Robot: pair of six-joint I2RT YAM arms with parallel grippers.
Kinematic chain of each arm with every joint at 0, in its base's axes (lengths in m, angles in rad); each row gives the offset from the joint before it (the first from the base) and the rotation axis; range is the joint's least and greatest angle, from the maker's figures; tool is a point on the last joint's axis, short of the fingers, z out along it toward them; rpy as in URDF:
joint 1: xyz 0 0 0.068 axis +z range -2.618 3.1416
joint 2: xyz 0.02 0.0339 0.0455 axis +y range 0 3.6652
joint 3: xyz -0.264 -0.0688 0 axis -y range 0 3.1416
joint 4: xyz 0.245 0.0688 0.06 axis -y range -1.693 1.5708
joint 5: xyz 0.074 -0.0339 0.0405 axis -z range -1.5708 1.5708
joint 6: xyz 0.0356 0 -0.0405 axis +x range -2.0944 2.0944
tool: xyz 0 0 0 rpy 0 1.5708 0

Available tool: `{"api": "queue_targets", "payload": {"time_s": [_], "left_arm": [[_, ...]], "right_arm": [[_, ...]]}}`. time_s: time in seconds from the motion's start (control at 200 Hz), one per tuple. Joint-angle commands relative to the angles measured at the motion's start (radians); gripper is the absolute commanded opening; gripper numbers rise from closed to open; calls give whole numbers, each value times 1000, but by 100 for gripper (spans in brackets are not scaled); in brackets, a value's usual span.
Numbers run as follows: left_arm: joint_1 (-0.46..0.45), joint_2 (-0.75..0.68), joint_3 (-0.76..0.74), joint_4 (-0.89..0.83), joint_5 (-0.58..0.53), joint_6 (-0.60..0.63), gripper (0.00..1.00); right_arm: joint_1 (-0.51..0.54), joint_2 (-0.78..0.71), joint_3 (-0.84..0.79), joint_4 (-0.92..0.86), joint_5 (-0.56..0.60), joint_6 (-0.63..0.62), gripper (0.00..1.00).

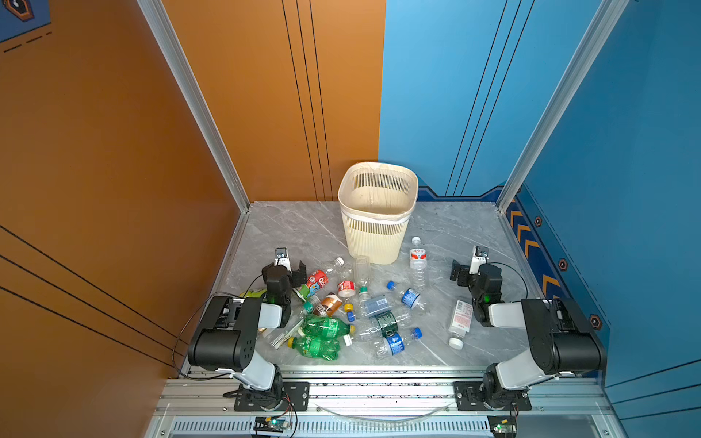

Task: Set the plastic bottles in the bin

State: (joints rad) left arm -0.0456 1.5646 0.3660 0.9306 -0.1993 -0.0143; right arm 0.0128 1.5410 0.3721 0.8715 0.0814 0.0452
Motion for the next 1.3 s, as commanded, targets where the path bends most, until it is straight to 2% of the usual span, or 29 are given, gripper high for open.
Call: {"api": "queue_targets", "payload": {"time_s": [0.0,1.297], "left_arm": [[-1,-1,9,1,-14,18,98],[10,0,11,-4,7,13,98]], "right_arm": [[2,-9,17,-19,-5,9,100],[-1,-8,16,-20,-8,10,100]]}}
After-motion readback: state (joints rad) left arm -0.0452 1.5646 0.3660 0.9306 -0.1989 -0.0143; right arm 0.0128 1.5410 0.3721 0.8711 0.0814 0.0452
